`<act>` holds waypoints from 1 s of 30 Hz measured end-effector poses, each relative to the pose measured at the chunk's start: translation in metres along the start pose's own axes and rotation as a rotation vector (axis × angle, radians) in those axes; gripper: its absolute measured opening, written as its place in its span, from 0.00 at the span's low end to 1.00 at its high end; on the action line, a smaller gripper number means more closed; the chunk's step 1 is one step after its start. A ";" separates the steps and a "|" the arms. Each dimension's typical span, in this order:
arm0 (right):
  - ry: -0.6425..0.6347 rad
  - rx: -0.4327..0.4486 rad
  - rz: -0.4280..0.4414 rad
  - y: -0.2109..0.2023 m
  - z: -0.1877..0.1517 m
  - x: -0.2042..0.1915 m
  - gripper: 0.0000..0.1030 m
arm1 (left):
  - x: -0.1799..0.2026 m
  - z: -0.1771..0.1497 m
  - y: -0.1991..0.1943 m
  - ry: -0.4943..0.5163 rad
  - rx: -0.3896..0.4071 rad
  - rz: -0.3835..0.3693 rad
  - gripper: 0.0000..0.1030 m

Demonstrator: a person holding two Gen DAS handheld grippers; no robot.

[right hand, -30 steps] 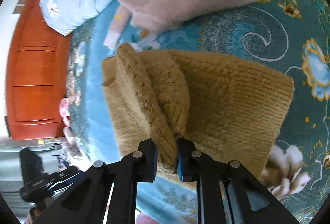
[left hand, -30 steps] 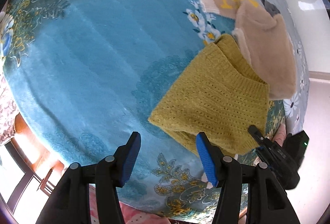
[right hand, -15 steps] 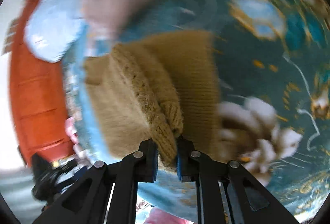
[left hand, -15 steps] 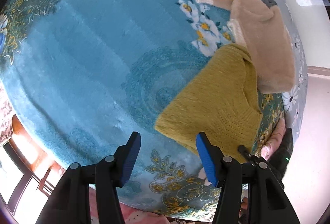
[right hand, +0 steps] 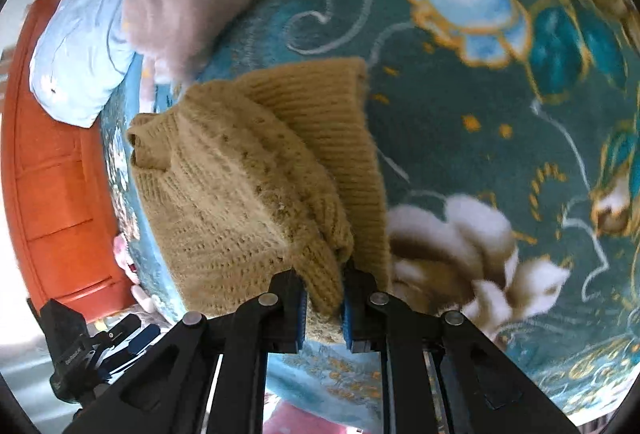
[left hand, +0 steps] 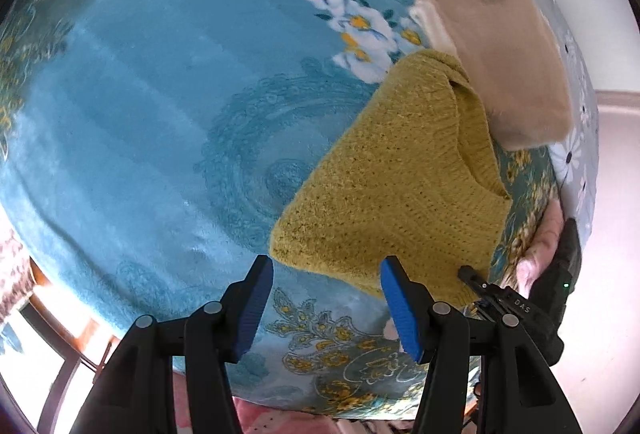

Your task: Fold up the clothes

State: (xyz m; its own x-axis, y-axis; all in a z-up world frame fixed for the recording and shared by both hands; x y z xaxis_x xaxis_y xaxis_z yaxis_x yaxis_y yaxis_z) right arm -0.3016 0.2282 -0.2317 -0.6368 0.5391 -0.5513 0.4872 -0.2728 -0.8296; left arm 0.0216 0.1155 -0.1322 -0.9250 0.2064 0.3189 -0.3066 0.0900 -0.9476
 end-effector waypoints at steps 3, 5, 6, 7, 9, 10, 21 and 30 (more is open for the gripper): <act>-0.018 -0.018 -0.012 0.002 -0.004 -0.003 0.13 | 0.004 0.008 0.009 0.003 -0.017 0.017 0.58; -0.027 -0.014 -0.035 0.005 -0.003 -0.002 0.13 | 0.013 0.014 0.015 0.020 -0.018 0.006 0.58; -0.026 -0.011 -0.045 0.005 -0.003 0.000 0.13 | 0.020 0.018 0.017 0.038 -0.015 -0.004 0.58; -0.022 -0.008 -0.052 0.007 -0.002 0.002 0.14 | 0.027 0.021 0.020 0.055 -0.013 -0.015 0.58; -0.024 -0.009 -0.071 0.011 -0.001 0.007 0.14 | 0.043 0.027 0.026 0.088 -0.015 -0.053 0.58; -0.022 -0.014 -0.078 0.013 -0.002 0.009 0.14 | 0.054 0.030 0.029 0.105 -0.024 -0.091 0.58; -0.197 0.082 -0.189 -0.024 0.030 -0.024 0.31 | 0.091 0.056 0.083 0.154 -0.084 -0.110 0.58; -0.279 0.028 -0.070 0.028 0.036 -0.074 0.31 | 0.106 0.067 0.097 0.182 -0.102 -0.129 0.58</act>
Point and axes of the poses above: each gripper's, at about its wrist camera, not at the fingertips, and y roughly the way its jaws point, x to its right, z to its top, the point moved 10 cm from there along y, roughly the way its jaws point, and after that the axes turned 10 degrees about x, right-handed, at the moved point
